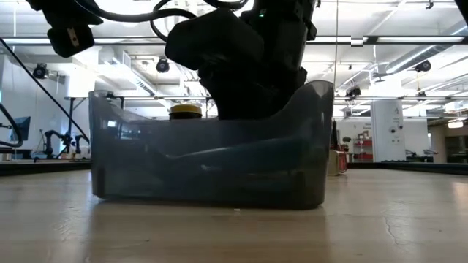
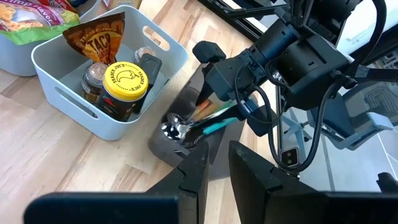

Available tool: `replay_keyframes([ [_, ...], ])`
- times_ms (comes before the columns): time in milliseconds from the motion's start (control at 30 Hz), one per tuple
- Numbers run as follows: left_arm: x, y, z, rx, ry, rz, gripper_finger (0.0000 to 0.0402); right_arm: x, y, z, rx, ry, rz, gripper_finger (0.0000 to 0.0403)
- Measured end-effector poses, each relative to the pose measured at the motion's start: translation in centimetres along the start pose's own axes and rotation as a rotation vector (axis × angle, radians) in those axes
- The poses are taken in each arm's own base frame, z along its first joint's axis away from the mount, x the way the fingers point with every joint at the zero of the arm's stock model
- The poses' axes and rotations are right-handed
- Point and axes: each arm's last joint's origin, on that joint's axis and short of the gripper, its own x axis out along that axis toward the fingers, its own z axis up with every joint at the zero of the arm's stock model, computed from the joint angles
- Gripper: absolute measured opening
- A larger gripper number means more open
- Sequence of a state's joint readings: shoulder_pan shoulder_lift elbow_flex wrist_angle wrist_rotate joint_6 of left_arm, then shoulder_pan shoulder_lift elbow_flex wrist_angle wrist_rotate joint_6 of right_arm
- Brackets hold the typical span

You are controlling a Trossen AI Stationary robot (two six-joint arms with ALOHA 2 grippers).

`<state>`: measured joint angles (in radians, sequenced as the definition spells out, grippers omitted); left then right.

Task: Pick & Place Food Item
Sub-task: Put the silver spoon into the black bin, then put the red seasoning can into the bottom gray bin

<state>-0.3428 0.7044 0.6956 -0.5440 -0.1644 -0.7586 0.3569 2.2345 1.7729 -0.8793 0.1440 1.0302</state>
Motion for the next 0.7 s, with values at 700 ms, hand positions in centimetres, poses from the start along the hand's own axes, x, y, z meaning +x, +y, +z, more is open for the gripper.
replay_keyframes([
  [700,0.0,0.0,0.0,0.000,0.000,0.000,0.0067,-12.7,-2.1,0.5,0.095,-0.261,0.093,0.0270],
])
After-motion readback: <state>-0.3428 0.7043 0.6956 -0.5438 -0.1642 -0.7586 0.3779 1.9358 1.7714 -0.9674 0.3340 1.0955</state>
